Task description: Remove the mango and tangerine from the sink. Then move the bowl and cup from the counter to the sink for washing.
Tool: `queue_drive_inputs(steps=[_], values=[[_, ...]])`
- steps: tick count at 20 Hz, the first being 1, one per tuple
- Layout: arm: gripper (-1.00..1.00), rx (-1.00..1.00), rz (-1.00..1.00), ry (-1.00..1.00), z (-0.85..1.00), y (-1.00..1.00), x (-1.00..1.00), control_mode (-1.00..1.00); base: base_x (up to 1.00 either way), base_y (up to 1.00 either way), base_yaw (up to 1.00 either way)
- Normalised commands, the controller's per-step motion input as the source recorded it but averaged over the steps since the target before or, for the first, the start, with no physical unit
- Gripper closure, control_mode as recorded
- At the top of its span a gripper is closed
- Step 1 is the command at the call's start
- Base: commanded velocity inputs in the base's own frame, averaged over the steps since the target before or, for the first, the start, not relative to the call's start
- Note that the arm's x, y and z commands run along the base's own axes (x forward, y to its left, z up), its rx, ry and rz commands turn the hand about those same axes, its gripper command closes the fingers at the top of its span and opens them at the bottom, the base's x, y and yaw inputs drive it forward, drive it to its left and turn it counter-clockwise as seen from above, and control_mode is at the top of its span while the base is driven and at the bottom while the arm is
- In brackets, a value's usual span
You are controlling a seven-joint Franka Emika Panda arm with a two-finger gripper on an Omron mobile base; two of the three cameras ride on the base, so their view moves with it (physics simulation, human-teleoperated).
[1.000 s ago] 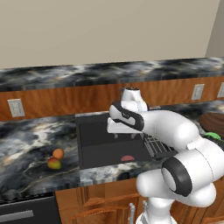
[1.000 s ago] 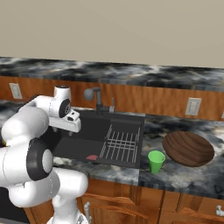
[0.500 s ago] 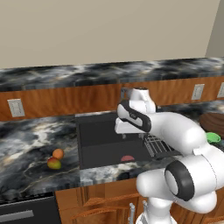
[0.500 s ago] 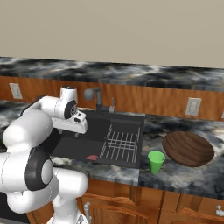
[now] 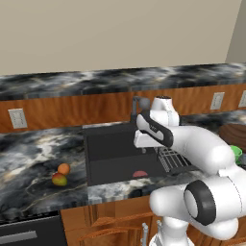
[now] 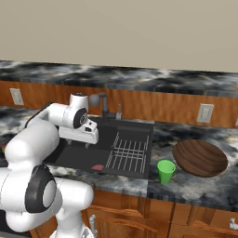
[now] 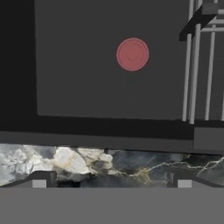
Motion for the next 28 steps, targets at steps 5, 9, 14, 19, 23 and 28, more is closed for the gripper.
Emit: queue_drive_inputs(steps=[5, 9, 14, 19, 23, 28], values=[[-1.00, 0.00, 0.01, -0.02, 0.04, -0.28, -0.17, -1.00, 0.00, 0.00, 0.00], [-1.00, 0.00, 0.00, -0.03, 0.02, -0.35, -0.12, -1.00, 0.00, 0.00, 0.00], [-1.00, 0.00, 0.01, -0.02, 0.05, -0.36, -0.09, -1.00, 0.00, 0.00, 0.00], [-1.00, 0.00, 0.01, 0.00, 0.07, -0.37, -0.06, -1.00, 0.00, 0.00, 0.00], [-1.00, 0.00, 0.01, 0.00, 0.03, -0.36, -0.07, -1.00, 0.00, 0.00, 0.00], [-1.00, 0.00, 0.04, -0.01, 0.08, -0.34, -0.05, -1.00, 0.00, 0.00, 0.00]])
